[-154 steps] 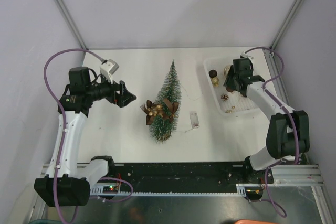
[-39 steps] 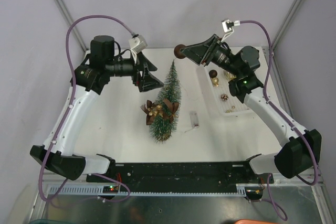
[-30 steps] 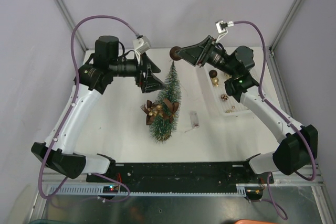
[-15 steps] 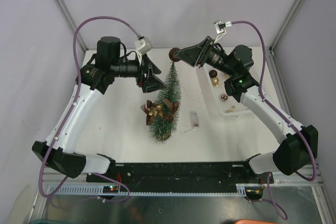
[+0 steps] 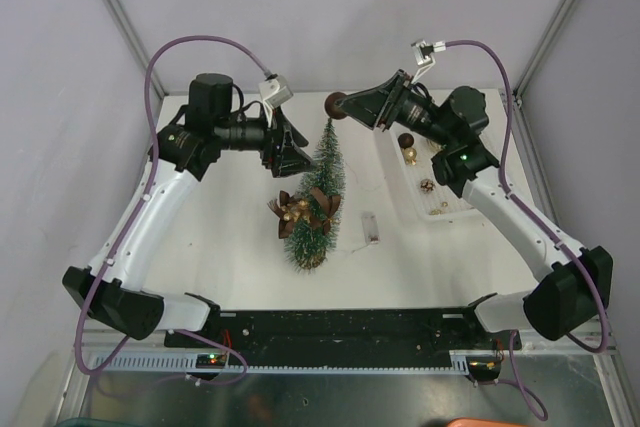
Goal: Decorate the small christmas tree
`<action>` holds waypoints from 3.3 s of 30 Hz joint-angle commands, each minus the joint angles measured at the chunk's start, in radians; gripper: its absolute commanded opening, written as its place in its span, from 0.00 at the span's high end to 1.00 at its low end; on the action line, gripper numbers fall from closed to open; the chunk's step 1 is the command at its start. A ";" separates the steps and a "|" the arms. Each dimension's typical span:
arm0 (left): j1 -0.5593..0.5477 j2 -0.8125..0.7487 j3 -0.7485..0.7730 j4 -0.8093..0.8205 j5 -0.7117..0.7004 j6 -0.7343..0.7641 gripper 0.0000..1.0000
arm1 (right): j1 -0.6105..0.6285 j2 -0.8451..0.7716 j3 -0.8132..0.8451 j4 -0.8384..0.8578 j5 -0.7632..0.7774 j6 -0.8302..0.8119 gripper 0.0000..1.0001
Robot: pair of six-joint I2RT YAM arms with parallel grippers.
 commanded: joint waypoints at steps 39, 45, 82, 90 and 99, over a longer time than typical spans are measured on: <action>-0.010 -0.032 -0.028 0.034 0.007 0.034 0.58 | -0.014 -0.021 -0.028 0.065 -0.003 0.003 0.68; -0.010 -0.042 -0.034 0.034 -0.005 0.037 0.75 | -0.016 -0.014 -0.028 0.065 -0.007 0.004 0.69; -0.010 -0.062 -0.050 0.035 -0.015 0.030 1.00 | -0.029 0.008 -0.007 0.070 0.034 -0.019 0.71; -0.011 -0.060 -0.045 0.035 -0.011 0.026 1.00 | -0.025 0.030 0.007 0.070 0.042 -0.021 0.71; -0.010 -0.055 -0.044 0.035 -0.013 0.030 1.00 | -0.013 -0.004 0.009 0.081 0.031 -0.005 0.71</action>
